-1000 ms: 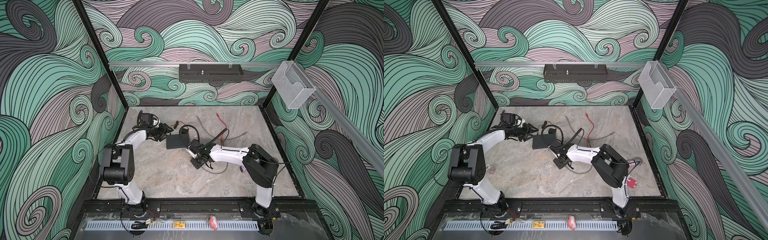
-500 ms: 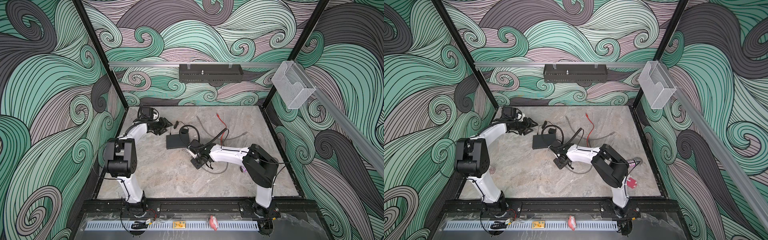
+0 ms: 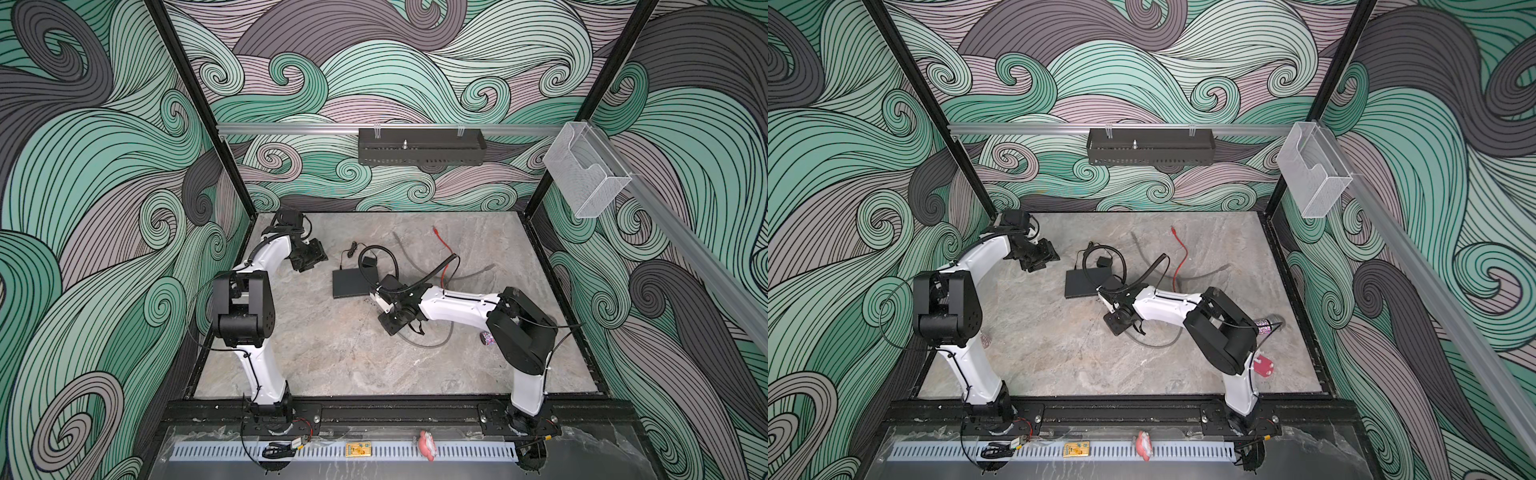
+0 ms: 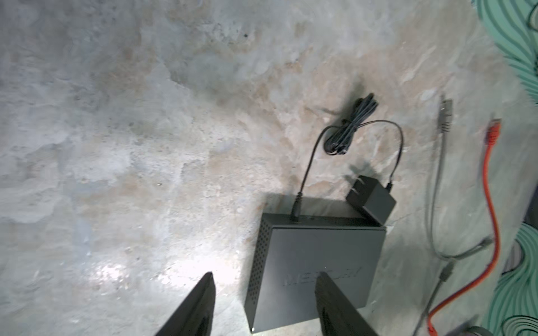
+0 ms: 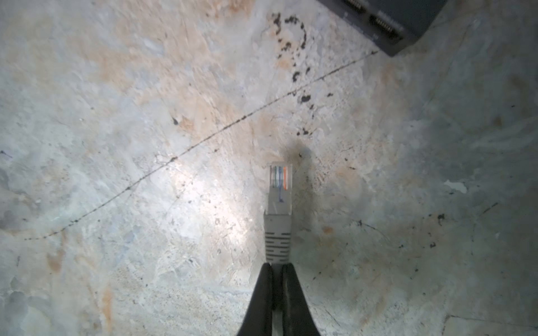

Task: Insert the plug into the switch port
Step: 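Lower the left gripper onto the box while the right brings the plug near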

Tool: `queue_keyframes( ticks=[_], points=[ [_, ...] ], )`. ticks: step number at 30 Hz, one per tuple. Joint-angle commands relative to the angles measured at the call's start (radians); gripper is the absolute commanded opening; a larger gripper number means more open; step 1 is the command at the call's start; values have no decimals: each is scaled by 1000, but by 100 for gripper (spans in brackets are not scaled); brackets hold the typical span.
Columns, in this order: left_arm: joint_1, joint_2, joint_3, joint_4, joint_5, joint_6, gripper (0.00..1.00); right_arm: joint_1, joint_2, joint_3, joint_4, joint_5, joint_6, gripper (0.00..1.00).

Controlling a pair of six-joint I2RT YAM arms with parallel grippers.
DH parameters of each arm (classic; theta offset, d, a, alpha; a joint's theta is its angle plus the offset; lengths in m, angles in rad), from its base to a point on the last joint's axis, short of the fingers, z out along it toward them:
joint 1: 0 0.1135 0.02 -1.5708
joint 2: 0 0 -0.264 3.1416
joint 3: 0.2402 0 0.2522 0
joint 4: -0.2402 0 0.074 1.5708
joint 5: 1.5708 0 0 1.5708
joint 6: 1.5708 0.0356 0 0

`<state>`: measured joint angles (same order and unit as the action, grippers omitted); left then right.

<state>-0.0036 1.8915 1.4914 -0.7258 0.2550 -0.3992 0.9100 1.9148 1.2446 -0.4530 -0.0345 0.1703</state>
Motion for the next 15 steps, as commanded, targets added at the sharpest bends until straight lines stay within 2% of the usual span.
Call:
queue_keyframes(
  ticks=[1, 15],
  points=[
    [-21, 48, 55, -136, -69, 98, 56, -9, -8, 26, 2, -19, 8, 8],
    [-26, 164, 114, -146, -5, 103, 55, -28, 4, 55, 22, -37, 33, 8]
  ],
)
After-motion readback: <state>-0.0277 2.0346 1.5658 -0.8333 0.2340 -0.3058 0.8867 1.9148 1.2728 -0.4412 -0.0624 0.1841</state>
